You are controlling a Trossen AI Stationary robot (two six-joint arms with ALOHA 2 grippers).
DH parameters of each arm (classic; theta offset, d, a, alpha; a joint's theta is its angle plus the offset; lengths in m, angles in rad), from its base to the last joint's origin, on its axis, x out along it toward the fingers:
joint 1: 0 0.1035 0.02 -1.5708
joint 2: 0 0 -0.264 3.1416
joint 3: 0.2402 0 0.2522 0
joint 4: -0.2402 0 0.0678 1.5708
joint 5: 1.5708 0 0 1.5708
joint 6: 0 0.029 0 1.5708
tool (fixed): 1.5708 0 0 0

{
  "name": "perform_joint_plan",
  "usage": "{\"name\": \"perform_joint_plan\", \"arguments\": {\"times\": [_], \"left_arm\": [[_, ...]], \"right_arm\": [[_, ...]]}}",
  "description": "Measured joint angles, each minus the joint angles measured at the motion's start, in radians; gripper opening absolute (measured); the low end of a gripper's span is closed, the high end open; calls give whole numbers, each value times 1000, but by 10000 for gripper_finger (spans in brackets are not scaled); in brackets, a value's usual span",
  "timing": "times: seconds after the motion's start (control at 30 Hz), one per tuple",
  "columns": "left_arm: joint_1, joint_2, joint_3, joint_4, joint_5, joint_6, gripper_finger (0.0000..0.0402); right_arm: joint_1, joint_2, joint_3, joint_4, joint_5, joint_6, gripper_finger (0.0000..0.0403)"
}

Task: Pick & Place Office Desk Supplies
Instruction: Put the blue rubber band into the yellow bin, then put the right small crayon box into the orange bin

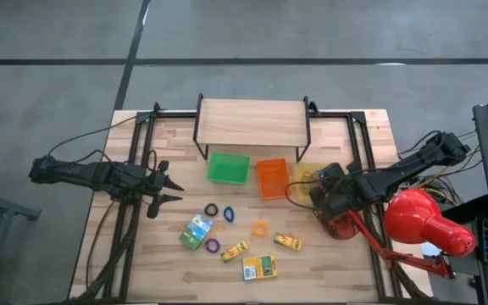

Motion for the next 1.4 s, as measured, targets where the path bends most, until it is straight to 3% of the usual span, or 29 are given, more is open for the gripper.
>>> {"name": "perform_joint_plan", "arguments": {"times": [0.77, 0.9, 1.2, 1.4], "left_arm": [[0, 0, 0, 0, 0, 0, 143], [0, 0, 0, 0, 0, 0, 143], [0, 0, 0, 0, 0, 0, 143], [0, 0, 0, 0, 0, 0, 143]], "right_arm": [[-227, -2, -177, 267, -189, -16, 13], [-228, -3, -176, 283, -192, -22, 42], [-228, -3, -166, 303, -192, -63, 148], [-228, -3, -166, 303, -188, -77, 179]]}}
